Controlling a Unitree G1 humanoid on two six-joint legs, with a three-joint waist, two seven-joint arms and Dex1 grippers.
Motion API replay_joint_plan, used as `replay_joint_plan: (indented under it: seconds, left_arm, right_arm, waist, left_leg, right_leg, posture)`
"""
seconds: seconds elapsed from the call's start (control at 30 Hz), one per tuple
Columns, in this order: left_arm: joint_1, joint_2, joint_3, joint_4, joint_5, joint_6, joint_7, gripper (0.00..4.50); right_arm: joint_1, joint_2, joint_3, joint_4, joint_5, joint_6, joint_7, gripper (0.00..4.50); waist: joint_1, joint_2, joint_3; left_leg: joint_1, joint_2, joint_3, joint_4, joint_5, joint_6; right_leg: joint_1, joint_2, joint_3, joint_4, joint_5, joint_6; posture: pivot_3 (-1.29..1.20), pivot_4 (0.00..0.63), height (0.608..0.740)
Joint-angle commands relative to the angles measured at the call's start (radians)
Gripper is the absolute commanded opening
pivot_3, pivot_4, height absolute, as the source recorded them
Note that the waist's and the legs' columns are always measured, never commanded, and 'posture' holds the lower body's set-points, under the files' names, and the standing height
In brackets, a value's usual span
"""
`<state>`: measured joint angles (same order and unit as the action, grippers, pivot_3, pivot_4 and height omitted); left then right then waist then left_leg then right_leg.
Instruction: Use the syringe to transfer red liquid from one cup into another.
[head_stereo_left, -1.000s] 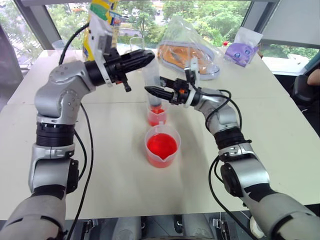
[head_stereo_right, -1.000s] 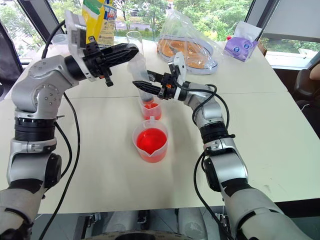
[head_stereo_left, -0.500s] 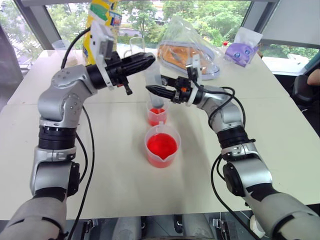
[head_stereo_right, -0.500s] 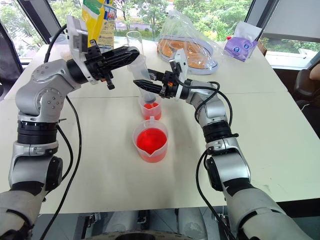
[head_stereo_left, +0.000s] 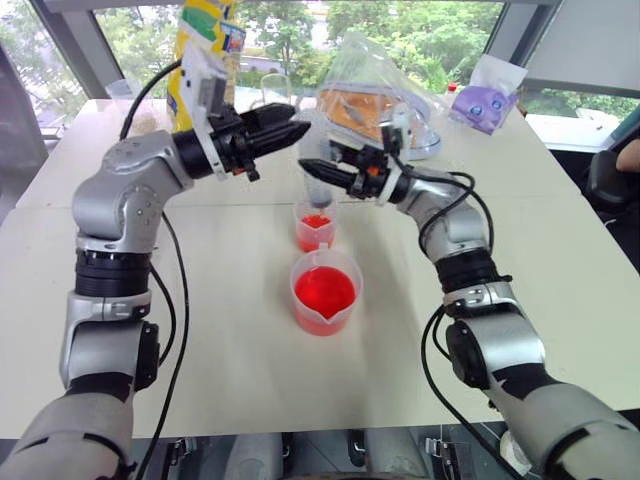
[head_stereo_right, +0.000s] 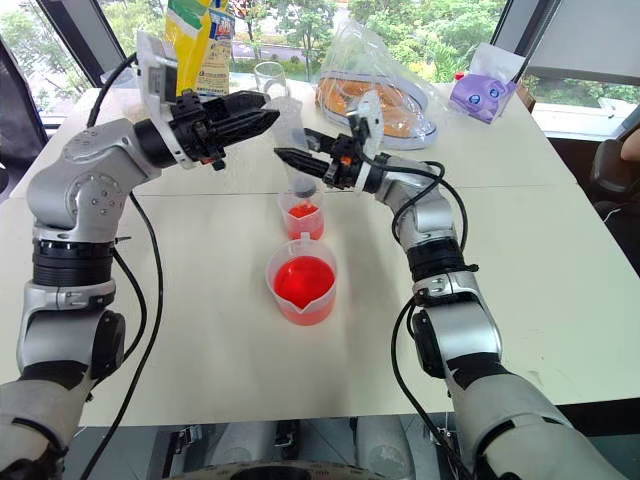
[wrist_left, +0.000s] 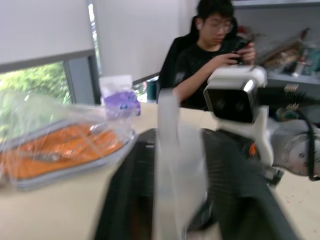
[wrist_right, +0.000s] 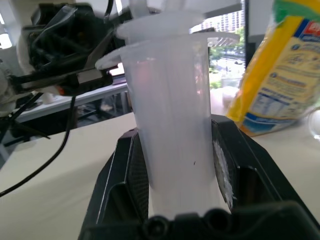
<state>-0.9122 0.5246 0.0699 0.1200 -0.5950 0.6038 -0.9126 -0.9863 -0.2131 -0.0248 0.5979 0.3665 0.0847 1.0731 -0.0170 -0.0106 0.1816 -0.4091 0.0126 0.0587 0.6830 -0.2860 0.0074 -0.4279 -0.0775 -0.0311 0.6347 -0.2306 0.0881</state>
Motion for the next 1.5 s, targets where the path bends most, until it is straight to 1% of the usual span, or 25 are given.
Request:
replay_joint_plan:
  seconds: [0.03,0.07,0.1,0.27,0.37,0.47,0.53,0.63,0.73,0.77,0.83,0.87,0.93,0.97,1.07,1.13,1.2,1.33,1.43,1.5]
  left_arm:
    - [-0.017,-0.012,0.031,0.006,-0.012,0.02,0.031,3.68]
    - [-0.022,-0.014,0.044,0.008,-0.016,0.02,0.042,4.14]
    - [-0.025,-0.016,0.051,0.009,-0.018,0.021,0.048,4.49]
    - [-0.002,0.016,0.097,-0.048,-0.053,0.04,0.046,4.49]
    - [0.063,0.072,0.113,-0.129,-0.082,0.08,0.014,4.49]
    - [0.119,0.108,0.124,-0.194,-0.108,0.111,0.01,4.49]
    - [0.16,0.126,0.141,-0.238,-0.13,0.13,0.013,4.49]
    - [0.241,0.158,0.164,-0.317,-0.17,0.157,0.002,4.49]
    - [0.301,0.185,0.165,-0.369,-0.178,0.151,-0.014,4.49]
    - [0.323,0.2,0.168,-0.386,-0.191,0.157,-0.03,4.49]
    - [0.365,0.236,0.171,-0.422,-0.217,0.166,-0.075,4.49]
    - [0.382,0.257,0.171,-0.44,-0.232,0.171,-0.1,4.49]
    - [0.4,0.29,0.169,-0.462,-0.254,0.176,-0.138,4.49]
    - [0.406,0.304,0.17,-0.468,-0.264,0.176,-0.154,4.49]
    - [0.422,0.337,0.168,-0.479,-0.287,0.171,-0.207,4.49]
    - [0.425,0.349,0.161,-0.48,-0.292,0.165,-0.227,4.49]
    - [0.419,0.355,0.152,-0.476,-0.287,0.16,-0.239,4.49]
    - [0.396,0.359,0.139,-0.464,-0.279,0.148,-0.265,4.49]
    - [0.387,0.356,0.138,-0.453,-0.274,0.15,-0.265,4.49]
    - [0.389,0.36,0.137,-0.451,-0.266,0.145,-0.271,4.49]
  right_arm:
    - [-0.043,0.02,-0.019,-0.05,0.028,-0.032,0.008,1.4]
    - [-0.04,0.021,-0.017,-0.05,0.027,-0.031,0.009,1.4]
    - [-0.038,0.023,-0.016,-0.049,0.026,-0.031,0.01,1.4]
    - [-0.031,0.036,-0.013,-0.037,0.02,-0.032,0.006,1.4]
    - [-0.031,0.044,-0.013,-0.032,0.018,-0.032,0.002,1.4]
    - [-0.032,0.039,-0.014,-0.043,0.02,-0.018,-0.003,1.4]
    - [-0.05,0.03,-0.031,-0.064,0.042,0.036,-0.031,1.4]
    - [-0.101,0.012,-0.072,-0.123,0.072,0.171,-0.145,1.4]
    - [-0.148,-0.018,-0.098,-0.163,0.077,0.291,-0.255,1.4]
    - [-0.177,-0.042,-0.114,-0.172,0.086,0.38,-0.307,1.4]
    - [-0.239,-0.107,-0.145,-0.195,0.118,0.618,-0.395,1.4]
    - [-0.271,-0.156,-0.142,-0.203,0.13,0.781,-0.419,1.4]
    - [-0.293,-0.246,-0.103,-0.247,0.132,1.011,-0.433,1.4]
    - [-0.296,-0.284,-0.086,-0.272,0.137,1.1,-0.436,1.4]
    - [-0.306,-0.386,-0.031,-0.312,0.133,1.335,-0.454,1.4]
    - [-0.303,-0.433,0.0,-0.32,0.128,1.459,-0.467,1.4]
    - [-0.28,-0.47,0.026,-0.319,0.144,1.52,-0.478,1.4]
    - [-0.192,-0.531,0.097,-0.272,0.209,1.53,-0.54,1.4]
    - [-0.118,-0.518,0.088,-0.252,0.229,1.53,-0.627,1.4]
    - [-0.084,-0.503,0.072,-0.244,0.244,1.53,-0.684,1.4]
  waist:
    - [0.0,0.0,0.0]
    - [-0.002,0.0,0.0]
    - [-0.002,0.0,0.0]
    - [-0.002,0.0,0.0]
    - [-0.007,0.0,0.0]
    - [-0.004,0.0,0.0]
    - [-0.001,0.0,0.0]
    - [-0.001,0.0,0.0]
    - [-0.001,0.001,0.0]
    - [0.0,0.001,0.0]
    - [-0.003,0.001,0.0]
    - [-0.001,0.001,0.0]
    - [0.004,0.001,0.0]
    - [0.004,0.001,0.0]
    - [-0.002,0.001,0.0]
    - [-0.006,0.001,0.001]
    - [-0.005,0.002,0.001]
    - [-0.002,0.002,0.001]
    - [0.0,0.001,0.001]
    - [0.001,0.002,0.001]
  left_leg:
    - [0.0,0.0,0.0,0.0,0.0,0.0]
    - [0.0,0.0,0.0,0.0,0.0,0.0]
    - [0.0,0.0,0.0,0.0,0.0,0.0]
    - [0.0,0.0,0.0,0.0,0.0,0.0]
    - [0.0,0.0,0.0,0.0,0.0,0.0]
    - [0.0,0.001,0.0,-0.001,0.0,0.0]
    - [0.0,0.001,0.0,0.0,0.0,0.0]
    - [0.0,0.0,0.0,0.0,0.0,0.0]
    - [0.0,0.0,0.0,-0.001,0.0,-0.001]
    - [-0.001,0.0,-0.001,-0.001,0.0,-0.001]
    - [-0.001,0.0,-0.001,-0.001,0.0,-0.001]
    - [-0.001,0.0,-0.001,-0.002,0.0,-0.001]
    - [-0.002,0.0,-0.002,-0.003,0.0,-0.001]
    - [-0.002,0.0,-0.002,-0.003,0.0,-0.001]
    - [-0.003,-0.001,-0.002,-0.004,-0.001,0.0]
    - [-0.003,-0.001,-0.002,-0.005,-0.001,0.0]
    - [-0.003,-0.001,-0.002,-0.006,-0.001,0.0]
    - [-0.003,-0.001,-0.002,-0.007,-0.001,0.0]
    - [-0.004,-0.002,-0.001,-0.005,-0.001,0.001]
    - [-0.005,-0.002,0.0,-0.004,-0.001,0.002]
  right_leg:
    - [0.0,0.0,0.0,0.0,0.0,0.0]
    - [0.0,0.0,0.0,0.0,0.0,0.0]
    - [0.0,0.0,0.0,0.0,0.0,0.0]
    - [0.0,0.0,0.0,0.0,0.0,0.0]
    - [0.0,0.0,0.0,0.0,0.0,0.0]
    - [-0.001,0.0,0.0,0.0,0.0,0.0]
    - [-0.001,-0.001,0.0,0.0,0.0,0.0]
    - [0.0,-0.002,0.0,0.0,0.0,0.0]
    - [-0.001,-0.005,0.0,0.0,0.0,-0.001]
    - [-0.001,-0.005,0.0,0.0,0.0,-0.001]
    - [-0.001,-0.005,0.0,-0.001,0.0,-0.002]
    - [-0.002,-0.006,0.0,-0.001,0.0,-0.003]
    - [-0.002,-0.008,-0.001,-0.002,-0.001,-0.007]
    - [-0.002,-0.009,-0.002,-0.003,-0.004,-0.011]
    - [-0.002,-0.011,-0.002,-0.005,-0.004,-0.012]
    - [-0.003,-0.011,-0.002,-0.005,-0.004,-0.012]
    - [-0.005,-0.011,-0.002,-0.005,-0.004,-0.012]
    - [-0.005,-0.009,-0.002,-0.005,-0.004,-0.012]
    - [-0.004,-0.008,-0.002,-0.005,-0.004,-0.012]
    - [-0.004,-0.004,-0.002,-0.005,-0.003,-0.009]
  posture:
    - [0.0,0.15,0.74]
    - [0.0,0.15,0.74]
    - [0.0,0.15,0.74]
    - [0.0,0.15,0.74]
    - [0.0,0.15,0.74]
    - [0.0,0.15,0.74]
    - [0.0,0.15,0.74]
    - [0.0,0.15,0.74]
    - [0.0,0.15,0.74]
    - [0.0,0.15,0.74]
    - [0.0,0.15,0.74]
    - [0.0,0.15,0.74]
    - [0.0,0.15,0.74]
    - [0.0,0.15,0.74]
    - [0.0,0.15,0.74]
    - [0.0,0.15,0.74]
    - [0.0,0.15,0.74]
    - [0.0,0.15,0.74]
    - [0.0,0.15,0.74]
    - [0.0,0.15,0.74]
